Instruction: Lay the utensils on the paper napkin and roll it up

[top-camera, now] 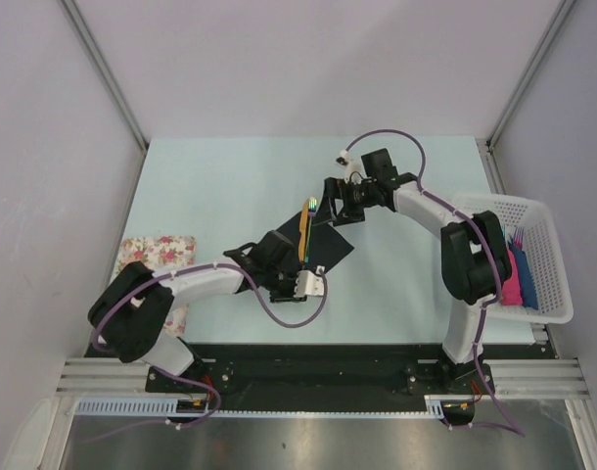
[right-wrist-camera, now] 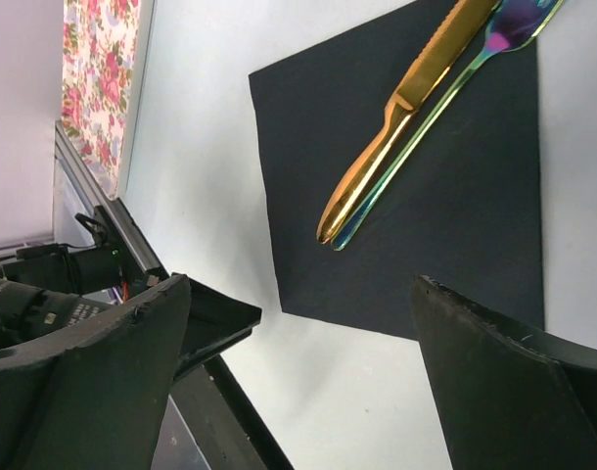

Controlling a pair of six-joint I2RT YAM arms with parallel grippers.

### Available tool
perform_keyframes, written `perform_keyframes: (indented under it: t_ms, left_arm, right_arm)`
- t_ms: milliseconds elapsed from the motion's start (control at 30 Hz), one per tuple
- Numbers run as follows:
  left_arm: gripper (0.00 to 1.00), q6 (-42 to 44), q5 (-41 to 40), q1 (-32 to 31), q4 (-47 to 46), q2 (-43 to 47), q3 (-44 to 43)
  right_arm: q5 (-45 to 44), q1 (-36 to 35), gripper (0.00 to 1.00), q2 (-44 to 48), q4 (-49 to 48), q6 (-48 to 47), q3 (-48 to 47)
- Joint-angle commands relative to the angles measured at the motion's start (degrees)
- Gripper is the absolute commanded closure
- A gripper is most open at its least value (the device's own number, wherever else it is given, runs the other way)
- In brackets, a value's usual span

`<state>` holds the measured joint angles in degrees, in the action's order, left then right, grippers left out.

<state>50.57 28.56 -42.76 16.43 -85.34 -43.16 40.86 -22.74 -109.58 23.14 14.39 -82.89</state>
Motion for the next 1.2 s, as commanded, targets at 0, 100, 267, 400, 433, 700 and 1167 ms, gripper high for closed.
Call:
perform_keyframes:
  t_ms: [0,100,267,400,433,700,1167]
  left_arm:
    - [0.65,3.58,-3.33,-1.71,-0.79,-4.20,-5.53]
    - [0.66,2.79,-4.56,-1.71,0.45,-6.23,-7.99]
    - [0.67,2.26,-5.61,-1.89,2.29,-9.23,-10.71]
    - [0.68,2.43,-5.27,-1.89,4.31,-10.72,-12.48]
    - [0.68,2.61,-5.09,-1.89,4.49,-10.81,-12.57]
    - [0.65,3.22,-2.89,-1.89,7.30,-9.23,-11.69]
    - [0.74,2.43,-6.14,-2.06,9.32,-13.62,-14.85]
  right_arm:
    - [3.26,1.91,0.02,1.74,-2.04,0.02,-0.52]
    - [3.70,2.52,0.02,1.74,-2.13,0.02,-0.43]
    - [3.96,3.41,0.03,1.65,-1.87,0.02,-0.51]
    - [3.96,3.93,0.03,2.09,-1.69,-0.07,-0.52]
    - [3.96,4.11,0.03,2.18,-1.60,-0.07,-0.60]
    - [3.70,4.20,0.04,2.62,-1.42,-0.42,0.19]
    - [4.84,4.11,0.06,2.00,-1.87,-0.15,-0.51]
